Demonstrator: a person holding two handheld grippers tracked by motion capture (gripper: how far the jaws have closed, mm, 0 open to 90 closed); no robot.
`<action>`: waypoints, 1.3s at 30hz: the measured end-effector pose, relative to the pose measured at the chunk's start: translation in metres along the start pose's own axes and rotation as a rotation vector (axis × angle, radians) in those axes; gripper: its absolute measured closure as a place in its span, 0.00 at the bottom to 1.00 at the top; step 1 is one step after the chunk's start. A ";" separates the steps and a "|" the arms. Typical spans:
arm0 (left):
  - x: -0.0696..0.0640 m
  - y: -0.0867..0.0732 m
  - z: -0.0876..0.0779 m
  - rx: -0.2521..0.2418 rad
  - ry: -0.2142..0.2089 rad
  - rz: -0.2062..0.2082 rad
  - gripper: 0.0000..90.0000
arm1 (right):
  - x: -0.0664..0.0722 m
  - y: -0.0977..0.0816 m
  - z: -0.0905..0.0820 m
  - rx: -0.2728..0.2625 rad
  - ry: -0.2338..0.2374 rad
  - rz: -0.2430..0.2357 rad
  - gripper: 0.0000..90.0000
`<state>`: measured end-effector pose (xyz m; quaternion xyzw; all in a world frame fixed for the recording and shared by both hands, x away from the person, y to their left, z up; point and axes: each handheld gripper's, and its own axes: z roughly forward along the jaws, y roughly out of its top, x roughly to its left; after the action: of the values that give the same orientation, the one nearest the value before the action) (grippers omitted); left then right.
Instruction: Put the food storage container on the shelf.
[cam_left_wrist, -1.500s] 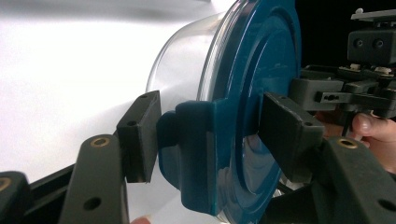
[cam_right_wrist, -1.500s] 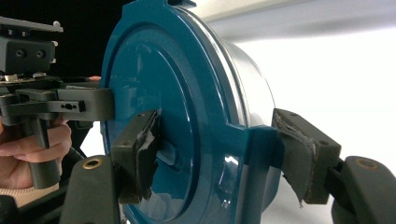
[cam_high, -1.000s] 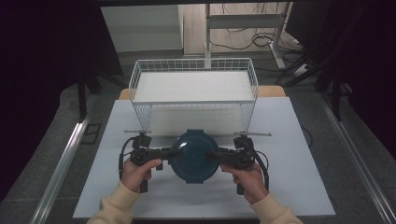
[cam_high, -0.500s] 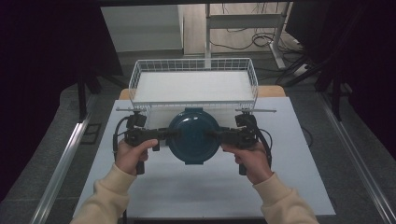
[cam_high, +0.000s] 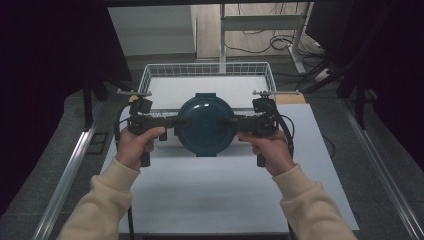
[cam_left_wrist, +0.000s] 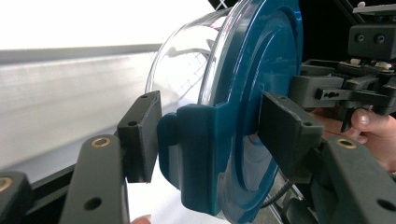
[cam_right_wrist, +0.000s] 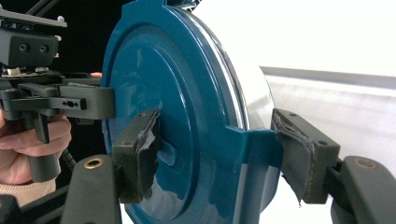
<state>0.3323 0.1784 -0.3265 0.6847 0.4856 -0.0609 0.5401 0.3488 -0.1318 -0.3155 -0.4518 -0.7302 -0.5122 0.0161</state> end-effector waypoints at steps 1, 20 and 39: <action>-0.001 0.003 -0.001 -0.001 0.001 0.000 0.46 | 0.000 0.003 0.000 0.000 0.001 -0.001 0.39; -0.014 0.057 -0.006 -0.028 0.013 0.035 0.46 | 0.003 0.058 -0.007 -0.034 0.018 -0.036 0.39; 0.042 0.104 0.037 0.000 0.000 -0.067 0.45 | -0.049 0.106 0.033 0.013 0.005 0.013 0.39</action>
<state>0.4462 0.1799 -0.2965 0.6681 0.5084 -0.0791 0.5376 0.4641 -0.1307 -0.2773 -0.4550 -0.7306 -0.5085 0.0243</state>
